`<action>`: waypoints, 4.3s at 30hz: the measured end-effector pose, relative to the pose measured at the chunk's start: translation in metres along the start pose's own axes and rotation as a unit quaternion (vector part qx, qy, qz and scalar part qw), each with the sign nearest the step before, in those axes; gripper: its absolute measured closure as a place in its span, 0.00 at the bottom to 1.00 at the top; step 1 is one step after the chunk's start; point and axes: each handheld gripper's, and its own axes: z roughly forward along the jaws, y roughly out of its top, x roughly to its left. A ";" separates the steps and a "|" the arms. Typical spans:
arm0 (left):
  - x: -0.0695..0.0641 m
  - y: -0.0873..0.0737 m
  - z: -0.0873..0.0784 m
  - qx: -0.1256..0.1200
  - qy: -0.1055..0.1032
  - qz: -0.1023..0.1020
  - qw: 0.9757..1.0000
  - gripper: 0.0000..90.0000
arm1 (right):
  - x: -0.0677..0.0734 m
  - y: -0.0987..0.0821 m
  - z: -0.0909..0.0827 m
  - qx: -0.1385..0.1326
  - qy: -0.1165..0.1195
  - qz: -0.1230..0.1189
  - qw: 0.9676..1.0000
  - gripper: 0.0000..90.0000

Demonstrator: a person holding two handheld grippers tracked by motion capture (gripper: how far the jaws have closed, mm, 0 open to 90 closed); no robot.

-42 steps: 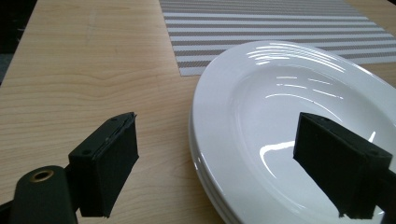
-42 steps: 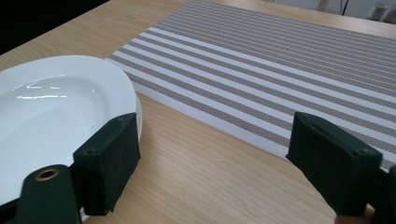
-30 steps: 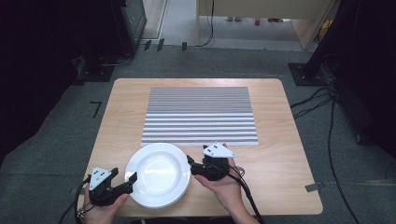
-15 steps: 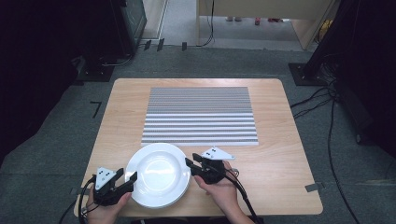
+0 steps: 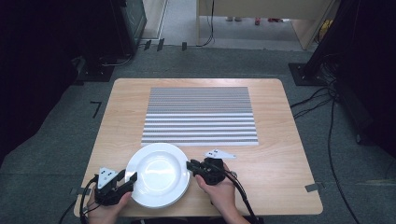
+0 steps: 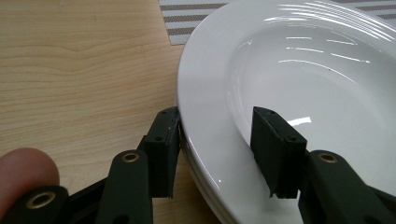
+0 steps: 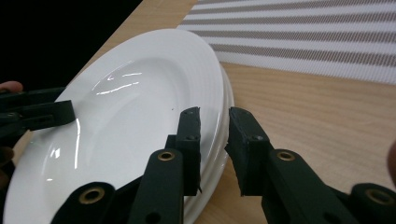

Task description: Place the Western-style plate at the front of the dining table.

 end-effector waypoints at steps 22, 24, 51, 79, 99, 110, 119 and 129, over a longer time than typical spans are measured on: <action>0.006 -0.001 0.002 0.005 -0.018 -0.033 0.999 0.58 | -0.011 -0.001 0.002 0.000 0.043 0.084 0.996 0.93; 0.006 -0.001 0.002 0.005 -0.017 -0.032 0.999 0.58 | -0.011 0.000 0.001 -0.002 0.044 0.086 0.995 0.93; 0.007 -0.002 0.005 0.009 -0.023 -0.042 0.999 0.56 | -0.005 -0.005 0.006 -0.023 0.073 0.127 0.989 0.88; 0.011 -0.003 0.000 -0.007 -0.033 -0.057 0.998 0.59 | 0.006 -0.010 0.007 -0.085 0.088 0.057 0.991 0.87; 0.009 -0.001 -0.012 -0.057 -0.057 -0.068 0.994 0.69 | 0.006 -0.012 0.003 -0.110 0.083 0.074 0.988 0.89; 0.005 0.002 -0.016 -0.079 -0.077 -0.084 0.990 0.73 | 0.006 -0.007 -0.006 -0.136 0.079 0.067 0.985 0.89; 0.002 0.012 -0.018 -0.098 -0.099 -0.093 0.986 0.75 | 0.005 -0.002 -0.015 -0.151 0.075 0.067 0.983 0.88; -0.009 0.027 -0.013 -0.097 -0.116 -0.086 0.985 0.75 | -0.002 0.007 -0.030 -0.168 0.067 0.068 0.981 0.89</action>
